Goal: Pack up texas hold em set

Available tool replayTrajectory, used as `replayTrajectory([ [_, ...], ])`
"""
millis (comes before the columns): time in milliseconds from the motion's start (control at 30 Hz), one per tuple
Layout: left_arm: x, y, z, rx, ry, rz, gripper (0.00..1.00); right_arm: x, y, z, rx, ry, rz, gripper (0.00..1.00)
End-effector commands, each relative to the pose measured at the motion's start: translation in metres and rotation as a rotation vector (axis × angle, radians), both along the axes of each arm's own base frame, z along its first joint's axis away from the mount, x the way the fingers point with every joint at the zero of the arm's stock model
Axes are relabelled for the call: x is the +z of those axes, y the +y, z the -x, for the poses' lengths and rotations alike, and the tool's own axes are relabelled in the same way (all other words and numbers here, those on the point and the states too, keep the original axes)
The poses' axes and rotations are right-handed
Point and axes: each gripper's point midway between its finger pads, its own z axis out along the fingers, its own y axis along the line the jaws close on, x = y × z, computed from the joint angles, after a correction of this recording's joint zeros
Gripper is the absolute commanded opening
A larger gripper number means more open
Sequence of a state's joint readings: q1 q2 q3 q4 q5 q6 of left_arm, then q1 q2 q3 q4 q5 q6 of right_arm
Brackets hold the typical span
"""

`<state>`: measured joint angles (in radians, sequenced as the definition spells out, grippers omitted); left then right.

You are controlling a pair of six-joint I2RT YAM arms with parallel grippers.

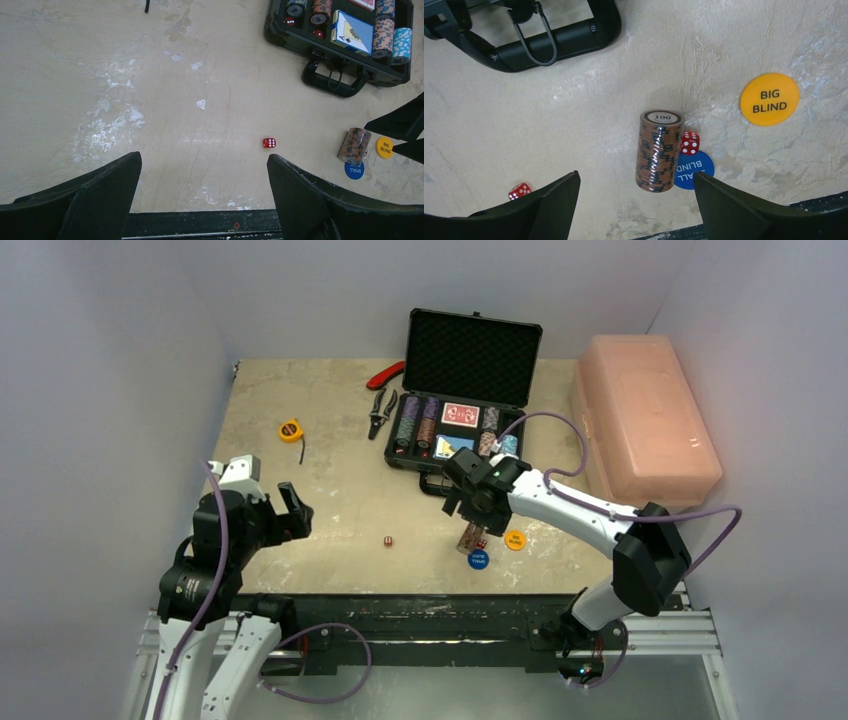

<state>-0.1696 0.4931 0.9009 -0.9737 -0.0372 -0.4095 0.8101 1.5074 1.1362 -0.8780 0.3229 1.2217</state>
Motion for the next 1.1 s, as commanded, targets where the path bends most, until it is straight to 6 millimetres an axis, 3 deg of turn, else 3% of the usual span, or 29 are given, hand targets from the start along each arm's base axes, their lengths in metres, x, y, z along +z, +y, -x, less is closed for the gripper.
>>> replayTrajectory([
  [0,0.004,0.001,-0.002,0.008,-0.031,0.009,0.97,-0.016,-0.008,0.007,-0.079,0.040,0.044,0.87],
  [400,0.005,0.002,-0.001,0.015,-0.039,0.007,0.98,-0.045,-0.007,0.011,-0.103,0.082,0.074,0.71],
  [733,0.003,0.001,-0.003,0.013,-0.027,0.006,0.98,-0.053,0.001,0.005,-0.084,0.095,0.079,0.48],
  [1067,0.002,0.002,-0.004,0.017,-0.019,0.004,0.98,-0.060,0.006,0.000,-0.045,0.107,0.107,0.47],
])
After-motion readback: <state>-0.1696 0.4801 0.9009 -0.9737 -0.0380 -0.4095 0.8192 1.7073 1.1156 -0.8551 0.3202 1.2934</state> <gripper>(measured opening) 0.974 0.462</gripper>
